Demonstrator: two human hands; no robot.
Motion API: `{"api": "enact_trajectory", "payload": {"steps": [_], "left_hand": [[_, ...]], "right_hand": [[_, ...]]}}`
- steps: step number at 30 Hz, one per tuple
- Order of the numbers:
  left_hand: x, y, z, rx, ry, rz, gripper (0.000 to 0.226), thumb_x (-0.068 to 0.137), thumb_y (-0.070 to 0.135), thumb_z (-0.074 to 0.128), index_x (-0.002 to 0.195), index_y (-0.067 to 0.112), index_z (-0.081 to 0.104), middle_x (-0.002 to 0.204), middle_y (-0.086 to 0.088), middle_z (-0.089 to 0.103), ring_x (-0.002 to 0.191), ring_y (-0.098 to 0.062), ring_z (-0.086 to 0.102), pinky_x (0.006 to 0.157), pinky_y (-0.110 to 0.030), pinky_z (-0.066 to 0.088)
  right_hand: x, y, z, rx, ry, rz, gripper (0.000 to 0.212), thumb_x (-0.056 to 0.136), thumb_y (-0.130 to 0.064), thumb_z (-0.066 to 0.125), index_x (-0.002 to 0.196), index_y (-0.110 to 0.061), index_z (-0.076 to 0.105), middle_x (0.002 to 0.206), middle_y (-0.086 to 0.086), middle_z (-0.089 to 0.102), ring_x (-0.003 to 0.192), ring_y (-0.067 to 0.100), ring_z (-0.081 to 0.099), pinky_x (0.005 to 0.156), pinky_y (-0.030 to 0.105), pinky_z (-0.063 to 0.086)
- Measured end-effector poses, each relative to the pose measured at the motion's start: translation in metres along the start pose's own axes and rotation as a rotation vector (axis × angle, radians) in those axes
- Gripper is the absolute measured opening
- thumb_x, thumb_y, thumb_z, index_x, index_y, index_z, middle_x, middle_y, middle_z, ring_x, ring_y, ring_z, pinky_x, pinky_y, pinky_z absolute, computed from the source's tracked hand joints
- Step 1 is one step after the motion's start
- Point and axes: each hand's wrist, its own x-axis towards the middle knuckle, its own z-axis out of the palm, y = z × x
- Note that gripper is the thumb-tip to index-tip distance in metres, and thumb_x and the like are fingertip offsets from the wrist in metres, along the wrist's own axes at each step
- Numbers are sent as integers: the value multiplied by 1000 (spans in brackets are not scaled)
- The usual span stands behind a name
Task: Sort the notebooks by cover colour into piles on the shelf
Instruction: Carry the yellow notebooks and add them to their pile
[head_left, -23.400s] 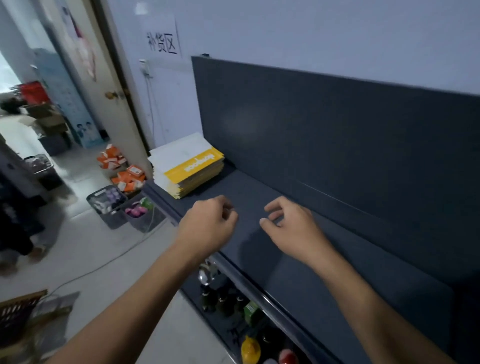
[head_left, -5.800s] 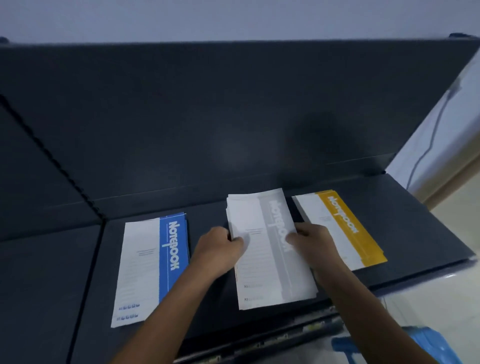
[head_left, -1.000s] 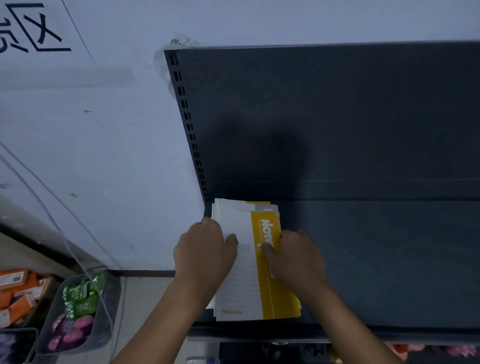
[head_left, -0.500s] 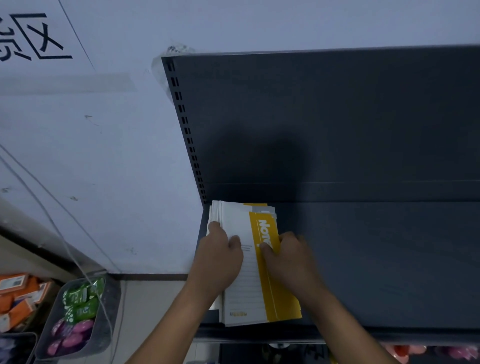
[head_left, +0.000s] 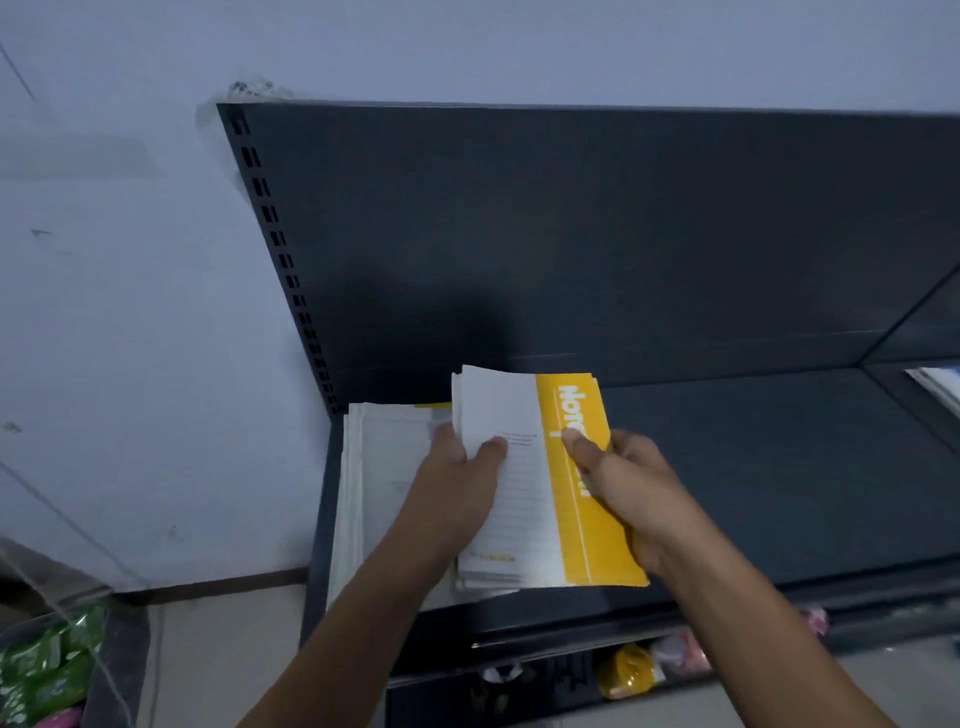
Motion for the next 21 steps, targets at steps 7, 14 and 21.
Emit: {"api": "enact_trajectory", "payload": {"steps": [7,14,21], "left_hand": [[-10,18,81,281,-139,144,30,101,35,45,124,16,45,110,-2,63,88,-16,64,68,-33,50],[-26,52,170,339,-312,295,22,98,34,46,115,20,51,104,4,68,88,-13,66,77,-38,56],[-40,93,318,436,-408,377,27,96,35,46,109,13,57,104,-2,66,90,-16,62,69,-32,44]], "right_hand": [[-26,17,-76,26,216,51,26,93,-30,71,100,-9,56,92,9,73,86,31,73,83,48,58],[-51,30,-168,104,374,37,19,98,-24,68,110,-14,57,102,3,72,90,24,71,79,41,58],[-58,53,-303,164,506,47,18,97,-22,65,108,-9,59,94,12,73,80,24,69,77,39,56]]}}
